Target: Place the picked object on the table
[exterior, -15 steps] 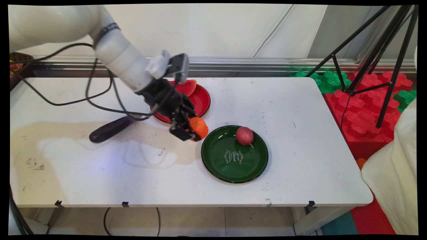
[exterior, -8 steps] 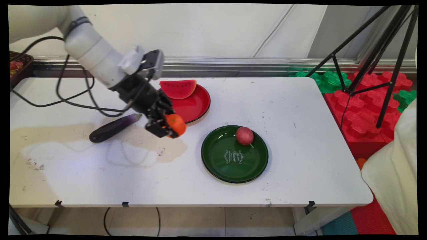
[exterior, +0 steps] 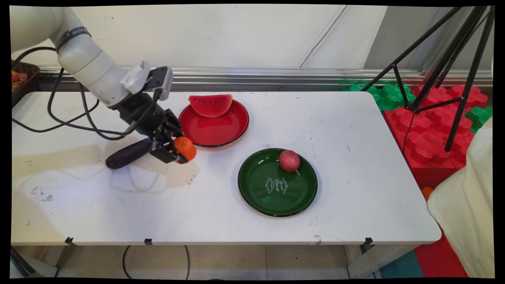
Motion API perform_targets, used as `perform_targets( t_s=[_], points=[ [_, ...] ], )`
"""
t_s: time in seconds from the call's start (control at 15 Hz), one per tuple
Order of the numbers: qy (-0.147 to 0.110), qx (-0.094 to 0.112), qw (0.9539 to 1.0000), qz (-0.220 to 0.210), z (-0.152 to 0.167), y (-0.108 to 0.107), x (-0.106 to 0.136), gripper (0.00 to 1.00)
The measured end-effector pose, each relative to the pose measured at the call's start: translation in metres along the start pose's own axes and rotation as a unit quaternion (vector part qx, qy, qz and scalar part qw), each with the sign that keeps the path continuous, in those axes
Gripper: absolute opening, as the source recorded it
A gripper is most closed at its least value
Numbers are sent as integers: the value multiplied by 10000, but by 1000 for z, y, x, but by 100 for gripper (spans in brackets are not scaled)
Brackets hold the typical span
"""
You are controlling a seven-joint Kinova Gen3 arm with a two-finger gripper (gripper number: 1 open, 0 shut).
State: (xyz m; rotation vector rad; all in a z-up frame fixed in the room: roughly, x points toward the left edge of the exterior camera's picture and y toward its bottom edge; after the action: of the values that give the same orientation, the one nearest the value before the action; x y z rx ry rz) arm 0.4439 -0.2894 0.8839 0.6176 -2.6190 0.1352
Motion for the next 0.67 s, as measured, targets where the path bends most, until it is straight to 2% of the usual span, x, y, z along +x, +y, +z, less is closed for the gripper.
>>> perform_targets(
  t_s=[0.33, 0.67],
  points=[
    [-213, 45, 9997, -131, 20, -21, -23, 0],
    [-301, 72, 9993, -232, 40, -38, -38, 0]
  ],
)
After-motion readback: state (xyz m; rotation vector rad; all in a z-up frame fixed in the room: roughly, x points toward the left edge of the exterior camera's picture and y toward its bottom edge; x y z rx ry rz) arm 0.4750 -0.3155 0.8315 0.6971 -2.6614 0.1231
